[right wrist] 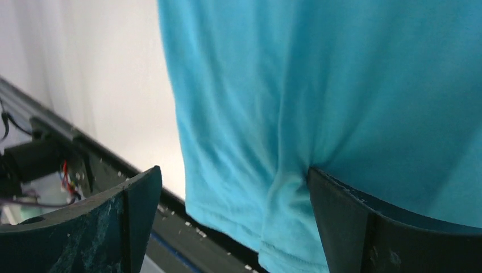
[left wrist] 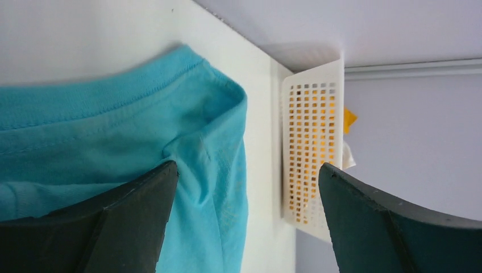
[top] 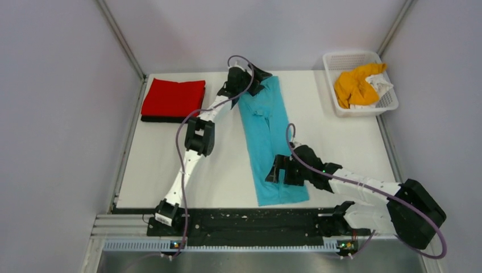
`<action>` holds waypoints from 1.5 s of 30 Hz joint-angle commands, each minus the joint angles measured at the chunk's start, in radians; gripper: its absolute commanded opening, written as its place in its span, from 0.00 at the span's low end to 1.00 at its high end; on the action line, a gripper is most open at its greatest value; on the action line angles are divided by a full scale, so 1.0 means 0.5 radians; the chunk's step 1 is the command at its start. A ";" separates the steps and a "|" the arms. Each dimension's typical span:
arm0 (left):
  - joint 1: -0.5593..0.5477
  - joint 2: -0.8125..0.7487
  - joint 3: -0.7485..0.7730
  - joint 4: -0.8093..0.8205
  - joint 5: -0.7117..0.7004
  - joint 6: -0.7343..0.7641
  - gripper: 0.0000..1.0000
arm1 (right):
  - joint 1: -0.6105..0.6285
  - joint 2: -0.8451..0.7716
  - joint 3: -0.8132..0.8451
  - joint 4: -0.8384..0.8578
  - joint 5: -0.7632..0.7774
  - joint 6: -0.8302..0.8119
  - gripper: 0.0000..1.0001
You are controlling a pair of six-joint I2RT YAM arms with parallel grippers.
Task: Fold and stack the t-shirts
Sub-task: Rotate the tshirt 90 degrees, then grab the bottom of the folded rectangular tshirt with both arms
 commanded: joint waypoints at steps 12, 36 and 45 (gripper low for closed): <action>-0.018 -0.052 0.010 0.215 -0.319 -0.112 0.99 | 0.480 0.177 0.429 -0.202 0.030 -0.047 0.99; -0.701 -3.083 -3.182 -0.840 -0.725 0.786 0.99 | 0.486 -0.582 0.012 -1.003 0.097 0.301 0.88; -1.310 -3.473 -3.887 -0.938 -0.965 0.159 0.96 | 0.488 -0.362 -0.040 -0.893 0.215 0.274 0.64</action>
